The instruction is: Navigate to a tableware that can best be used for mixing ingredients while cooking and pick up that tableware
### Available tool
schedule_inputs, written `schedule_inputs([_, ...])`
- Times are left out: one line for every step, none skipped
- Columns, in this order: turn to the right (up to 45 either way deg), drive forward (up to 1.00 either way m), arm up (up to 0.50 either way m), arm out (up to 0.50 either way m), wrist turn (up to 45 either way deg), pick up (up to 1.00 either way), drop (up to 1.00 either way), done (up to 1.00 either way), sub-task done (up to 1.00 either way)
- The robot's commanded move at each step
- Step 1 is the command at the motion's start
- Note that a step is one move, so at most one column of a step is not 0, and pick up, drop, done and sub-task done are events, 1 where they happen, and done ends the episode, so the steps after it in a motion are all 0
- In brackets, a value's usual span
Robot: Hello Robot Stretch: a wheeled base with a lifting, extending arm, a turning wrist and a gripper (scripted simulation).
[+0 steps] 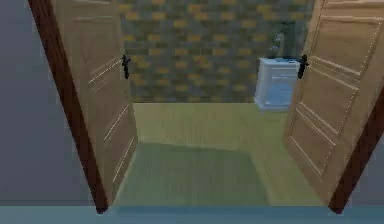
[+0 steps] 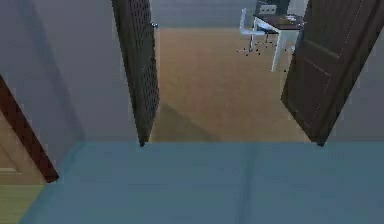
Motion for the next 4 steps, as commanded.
schedule_inputs([45.0, 0.0, 0.0, 0.0, 0.0, 0.0, 0.0, 0.0, 0.0])
schedule_inputs([45.0, 0.0, 0.0, 0.0, 0.0, 0.0, 0.0, 0.0, 0.0])
schedule_inputs([9.0, 0.0, 0.0, 0.0, 0.0, 0.0, 0.0, 0.0, 0.0])
schedule_inputs([3.0, 0.0, 0.0, 0.0, 0.0, 0.0, 0.0, 0.0, 0.0])
